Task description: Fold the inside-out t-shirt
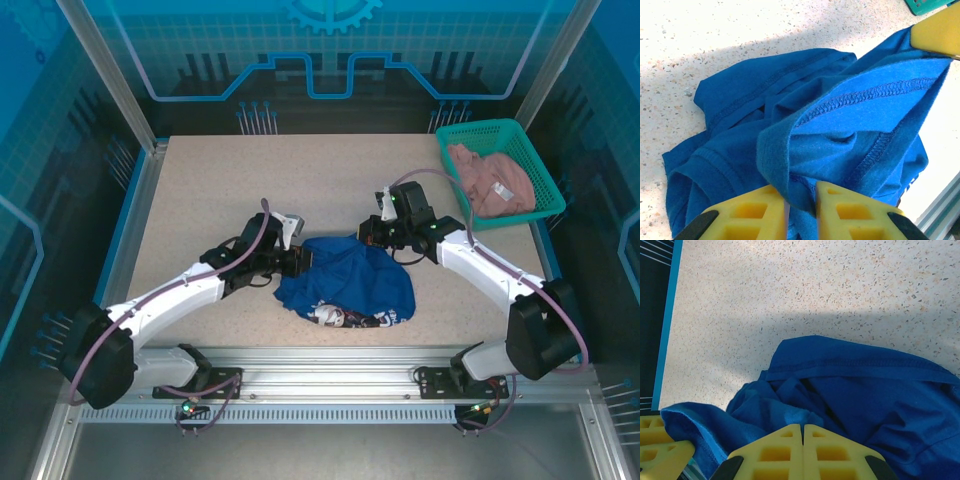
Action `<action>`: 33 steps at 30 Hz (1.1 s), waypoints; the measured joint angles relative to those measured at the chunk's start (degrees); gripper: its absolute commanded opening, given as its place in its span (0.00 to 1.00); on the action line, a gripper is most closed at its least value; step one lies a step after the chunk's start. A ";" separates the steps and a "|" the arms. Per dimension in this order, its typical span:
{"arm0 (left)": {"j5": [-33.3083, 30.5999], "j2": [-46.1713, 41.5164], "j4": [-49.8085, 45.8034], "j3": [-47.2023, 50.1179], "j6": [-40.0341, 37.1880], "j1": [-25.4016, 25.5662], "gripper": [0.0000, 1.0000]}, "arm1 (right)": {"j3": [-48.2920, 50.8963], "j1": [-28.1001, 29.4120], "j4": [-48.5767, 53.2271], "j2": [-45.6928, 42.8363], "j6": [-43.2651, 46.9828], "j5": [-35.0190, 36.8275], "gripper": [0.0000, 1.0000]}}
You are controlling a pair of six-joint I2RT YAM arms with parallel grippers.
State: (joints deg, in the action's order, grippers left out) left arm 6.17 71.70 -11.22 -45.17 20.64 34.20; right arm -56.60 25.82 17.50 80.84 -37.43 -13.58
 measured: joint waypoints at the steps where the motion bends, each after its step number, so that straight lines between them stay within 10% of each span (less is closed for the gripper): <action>1: -0.22 0.04 0.00 0.00 0.02 -0.11 0.24 | 0.00 0.00 0.02 -0.02 0.00 -0.07 0.00; 9: -1.01 0.07 0.96 0.00 0.44 -0.68 0.29 | 0.42 0.00 -0.02 -0.37 -0.02 -0.15 0.00; 21: -1.42 0.17 1.05 0.02 0.46 -1.11 0.00 | 0.42 0.00 0.02 -0.39 0.00 0.94 0.00; 33: -1.90 -16.74 -1.42 1.90 5.68 -10.75 0.00 | -2.99 -1.18 7.21 -7.50 9.33 13.29 0.59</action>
State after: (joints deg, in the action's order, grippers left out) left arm 4.27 54.96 -12.64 -43.27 26.33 23.44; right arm -59.59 24.64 24.71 73.34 -28.10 -0.30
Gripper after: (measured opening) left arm 0.054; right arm 0.548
